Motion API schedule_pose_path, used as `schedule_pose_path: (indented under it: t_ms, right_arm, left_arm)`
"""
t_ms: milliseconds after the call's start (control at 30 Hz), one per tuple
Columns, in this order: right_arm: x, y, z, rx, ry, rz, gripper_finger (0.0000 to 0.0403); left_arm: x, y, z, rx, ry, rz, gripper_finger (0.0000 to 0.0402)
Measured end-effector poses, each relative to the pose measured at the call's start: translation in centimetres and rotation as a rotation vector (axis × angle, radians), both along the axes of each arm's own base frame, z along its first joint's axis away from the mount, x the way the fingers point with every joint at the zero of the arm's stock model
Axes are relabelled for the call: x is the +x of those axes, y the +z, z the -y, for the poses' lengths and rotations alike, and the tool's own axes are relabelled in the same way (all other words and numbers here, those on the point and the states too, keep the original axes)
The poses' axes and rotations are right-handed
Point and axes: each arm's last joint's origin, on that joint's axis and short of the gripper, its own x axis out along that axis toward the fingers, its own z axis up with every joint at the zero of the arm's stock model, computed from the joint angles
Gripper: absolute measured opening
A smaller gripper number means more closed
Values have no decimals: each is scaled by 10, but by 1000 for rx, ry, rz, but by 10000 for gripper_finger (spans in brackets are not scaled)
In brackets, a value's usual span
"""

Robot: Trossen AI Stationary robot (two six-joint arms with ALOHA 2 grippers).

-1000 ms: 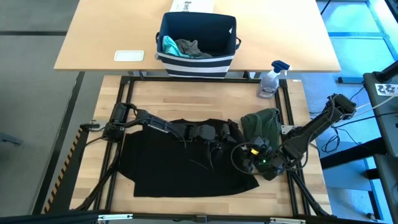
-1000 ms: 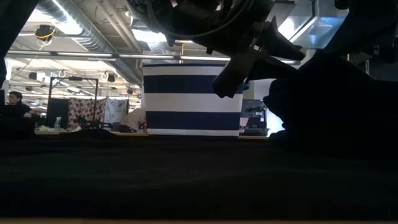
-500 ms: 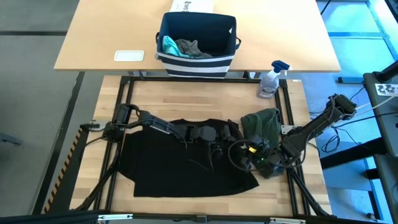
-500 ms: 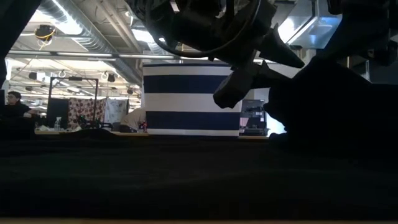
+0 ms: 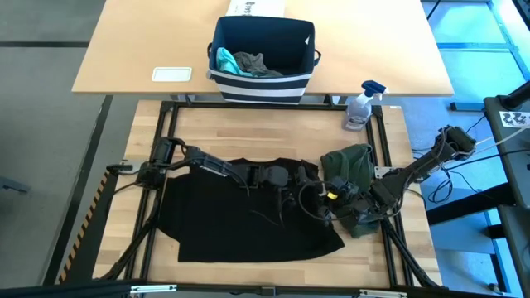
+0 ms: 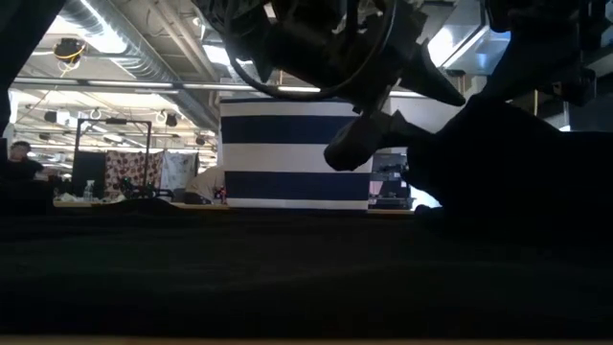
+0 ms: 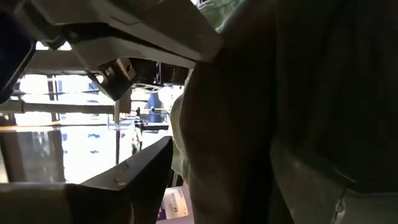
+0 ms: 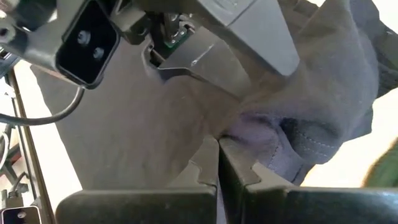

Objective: Fold Laundry from Bin

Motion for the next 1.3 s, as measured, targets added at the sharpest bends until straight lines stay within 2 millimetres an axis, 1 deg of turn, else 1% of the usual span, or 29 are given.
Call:
schedule_pose_path:
  t_ms: [100, 300, 400, 633, 800, 1033, 1100, 1300]
  right_arm:
    - [0, 0, 0, 2, 2, -1, 0]
    - [0, 1, -1, 13, 6, 7, 0]
    - [1, 1, -2, 20, 7, 17, 0]
    - [2, 2, -2, 28, 7, 30, 0]
    - [2, 2, -3, 33, 8, 34, 0]
    - [3, 3, -3, 39, 12, 34, 0]
    - [3, 2, -3, 40, 13, 34, 0]
    - [3, 3, -3, 41, 14, 33, 0]
  left_arm:
    - [0, -1, -4, 8, -46, -17, 270]
    - [0, -3, -13, 4, -51, -37, 271]
    - [2, 0, -16, -6, -67, -29, 271]
    - [12, 0, -15, 3, -96, -44, 270]
    - [11, -10, -14, 5, -102, -94, 270]
    - [11, -20, -20, 2, -79, -144, 270]
    - [11, -19, -19, -7, -76, -135, 270]
    - [9, -3, -16, -18, -42, -98, 270]
